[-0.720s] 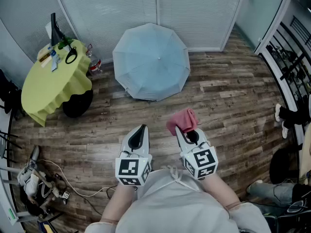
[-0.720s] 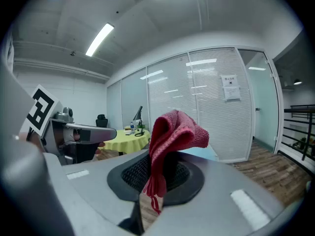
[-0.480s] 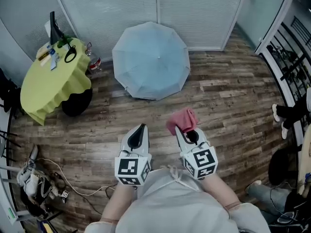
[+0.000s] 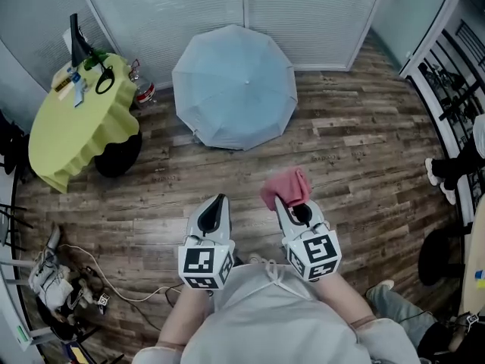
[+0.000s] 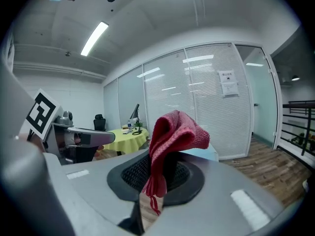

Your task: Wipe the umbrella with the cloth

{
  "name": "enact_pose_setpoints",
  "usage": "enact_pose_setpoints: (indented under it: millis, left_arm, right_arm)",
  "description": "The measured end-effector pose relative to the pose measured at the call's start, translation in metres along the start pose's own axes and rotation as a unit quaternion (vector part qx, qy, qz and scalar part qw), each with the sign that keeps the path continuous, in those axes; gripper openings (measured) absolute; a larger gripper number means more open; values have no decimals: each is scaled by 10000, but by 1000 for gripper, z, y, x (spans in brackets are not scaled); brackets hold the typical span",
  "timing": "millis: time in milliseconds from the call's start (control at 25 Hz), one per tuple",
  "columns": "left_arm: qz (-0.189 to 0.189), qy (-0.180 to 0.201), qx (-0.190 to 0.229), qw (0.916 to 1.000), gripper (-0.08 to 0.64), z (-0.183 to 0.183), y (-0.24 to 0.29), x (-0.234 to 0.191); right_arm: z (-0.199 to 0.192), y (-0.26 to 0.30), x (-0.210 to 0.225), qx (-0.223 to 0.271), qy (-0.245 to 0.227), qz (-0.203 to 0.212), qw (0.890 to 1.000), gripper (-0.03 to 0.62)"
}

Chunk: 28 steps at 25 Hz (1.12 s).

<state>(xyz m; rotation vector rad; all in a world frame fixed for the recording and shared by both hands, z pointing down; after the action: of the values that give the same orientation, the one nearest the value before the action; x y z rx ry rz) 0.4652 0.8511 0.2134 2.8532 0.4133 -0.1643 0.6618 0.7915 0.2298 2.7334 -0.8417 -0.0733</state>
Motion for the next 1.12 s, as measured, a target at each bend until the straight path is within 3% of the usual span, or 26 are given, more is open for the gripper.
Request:
enact_pose_setpoints:
  millis: [240, 520, 920, 1120]
  left_arm:
    - [63, -99, -222, 9997, 6, -2, 19, -31]
    - [158, -242, -260, 9992, 6, 14, 53, -115]
    - [-69, -412, -347, 9985, 6, 59, 138, -301]
    - [-160, -284, -383, 9987, 6, 89, 175, -393]
  right_arm:
    - [-1, 38, -3, -177, -45, 102, 9998, 50]
    - [20, 123, -19, -335, -14, 56, 9994, 51]
    - [77, 309, -64, -594, 143, -117, 9981, 52]
    - [109, 396, -89, -674, 57, -183, 9975, 52]
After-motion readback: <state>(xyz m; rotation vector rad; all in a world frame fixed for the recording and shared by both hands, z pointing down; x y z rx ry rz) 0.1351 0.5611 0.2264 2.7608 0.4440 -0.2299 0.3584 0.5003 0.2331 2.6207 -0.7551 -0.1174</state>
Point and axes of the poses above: the fingertips, and each gripper's own axes: y forward along the fingers, x to its right, z out of its top, the point moved 9 cm from there along -y, backward along the fingers, and after that the axes turned 11 degrees about -z, right-handed, at the moved point
